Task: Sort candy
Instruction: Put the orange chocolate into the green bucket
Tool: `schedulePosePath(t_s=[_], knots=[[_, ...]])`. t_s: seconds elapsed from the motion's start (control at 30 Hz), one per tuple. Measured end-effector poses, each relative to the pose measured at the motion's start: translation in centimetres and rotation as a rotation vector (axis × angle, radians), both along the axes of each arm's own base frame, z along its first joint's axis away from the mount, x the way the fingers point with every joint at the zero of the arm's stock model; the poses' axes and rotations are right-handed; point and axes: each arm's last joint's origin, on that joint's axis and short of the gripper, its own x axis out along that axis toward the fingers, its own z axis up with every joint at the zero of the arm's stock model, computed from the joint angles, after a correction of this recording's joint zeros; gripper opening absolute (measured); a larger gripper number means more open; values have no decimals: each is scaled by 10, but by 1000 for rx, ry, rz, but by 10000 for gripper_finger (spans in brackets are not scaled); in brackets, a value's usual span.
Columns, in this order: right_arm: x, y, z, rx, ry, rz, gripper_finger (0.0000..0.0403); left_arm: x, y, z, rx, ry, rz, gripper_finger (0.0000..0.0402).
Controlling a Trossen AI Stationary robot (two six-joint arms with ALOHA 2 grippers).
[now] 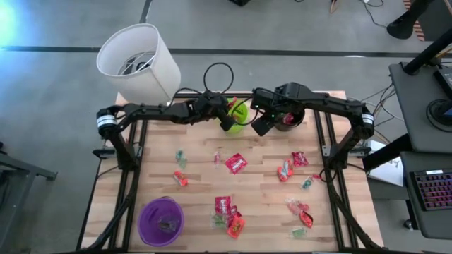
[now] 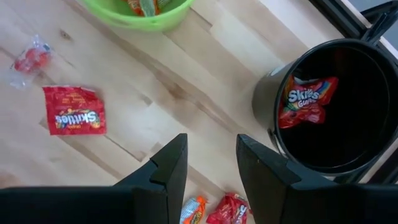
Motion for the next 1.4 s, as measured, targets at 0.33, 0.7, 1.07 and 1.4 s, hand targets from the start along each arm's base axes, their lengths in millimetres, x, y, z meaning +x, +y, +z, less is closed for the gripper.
schedulePosePath(t_s=[0.33,0.7,1.07,1.4], knots=[[-1,8,0,7,20,12,139,-1,-1,3,-43,5,-31,113],[-4,51,2,38,64,-23,139,10,-4,76,60,154,-169,116],[-8,110,-13,-17,97,-80,139,2,-12,76,-32,258,-333,116],[-15,127,-79,11,207,-182,139,-20,-21,101,5,259,-407,117]])
